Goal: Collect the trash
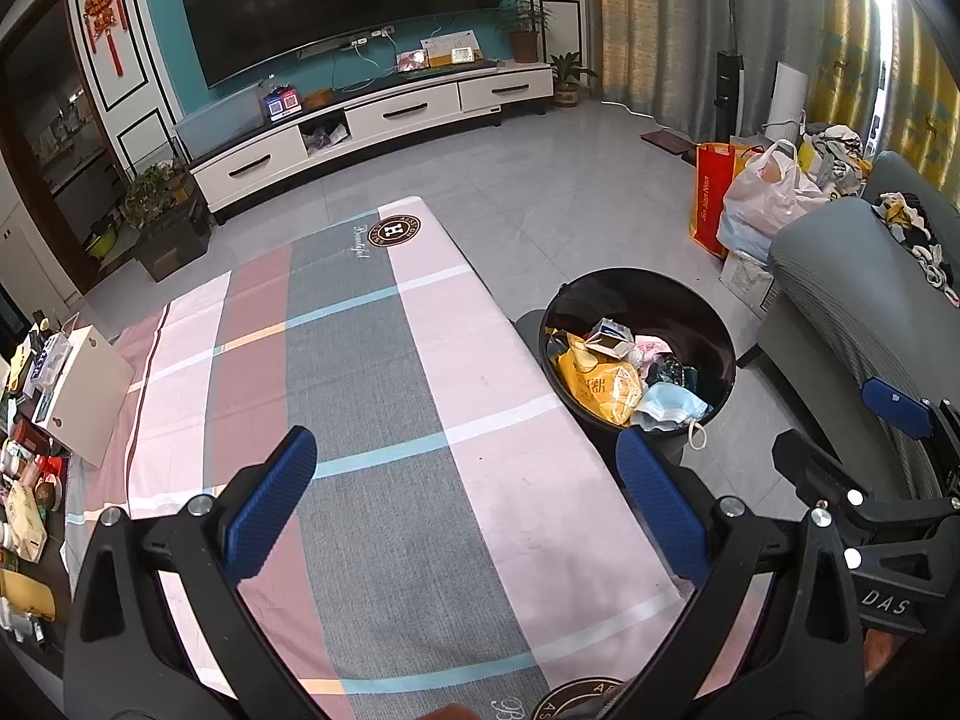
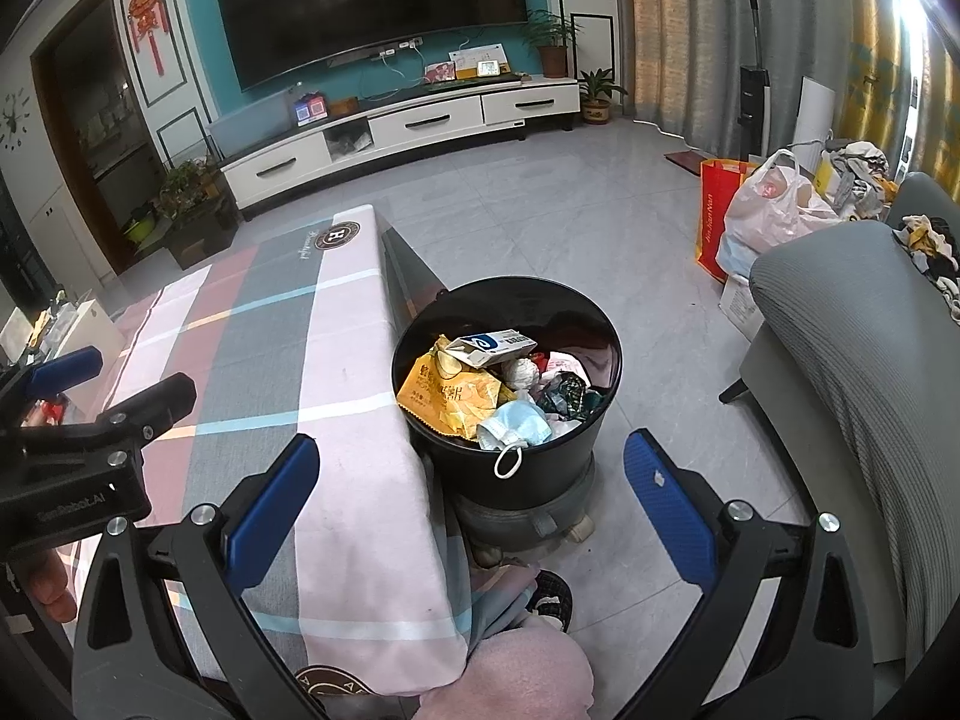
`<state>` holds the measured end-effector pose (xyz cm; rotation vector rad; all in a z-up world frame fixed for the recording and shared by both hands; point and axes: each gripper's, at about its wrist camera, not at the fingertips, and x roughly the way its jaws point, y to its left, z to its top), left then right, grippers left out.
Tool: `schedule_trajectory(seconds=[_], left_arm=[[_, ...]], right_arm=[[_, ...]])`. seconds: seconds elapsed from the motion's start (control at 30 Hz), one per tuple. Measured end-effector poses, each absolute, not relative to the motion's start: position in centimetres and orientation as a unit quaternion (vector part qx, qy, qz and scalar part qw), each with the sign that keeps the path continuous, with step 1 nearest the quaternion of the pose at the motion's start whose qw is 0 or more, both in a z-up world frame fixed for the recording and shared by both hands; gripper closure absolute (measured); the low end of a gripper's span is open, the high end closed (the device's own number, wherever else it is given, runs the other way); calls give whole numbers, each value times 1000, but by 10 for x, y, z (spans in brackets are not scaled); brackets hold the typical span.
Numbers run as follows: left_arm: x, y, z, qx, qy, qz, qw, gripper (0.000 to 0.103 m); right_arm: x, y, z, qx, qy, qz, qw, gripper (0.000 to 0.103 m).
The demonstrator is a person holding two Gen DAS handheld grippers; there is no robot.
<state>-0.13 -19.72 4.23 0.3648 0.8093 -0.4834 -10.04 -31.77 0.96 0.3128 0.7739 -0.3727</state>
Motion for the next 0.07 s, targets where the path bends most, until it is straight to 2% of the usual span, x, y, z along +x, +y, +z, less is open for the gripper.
schedule_trajectory(seconds=[0.07], left_arm=[[-1,-197,42,175,388,-231,875,3]], right_arm=[[-100,-317,10,151,374,-180,897,4]])
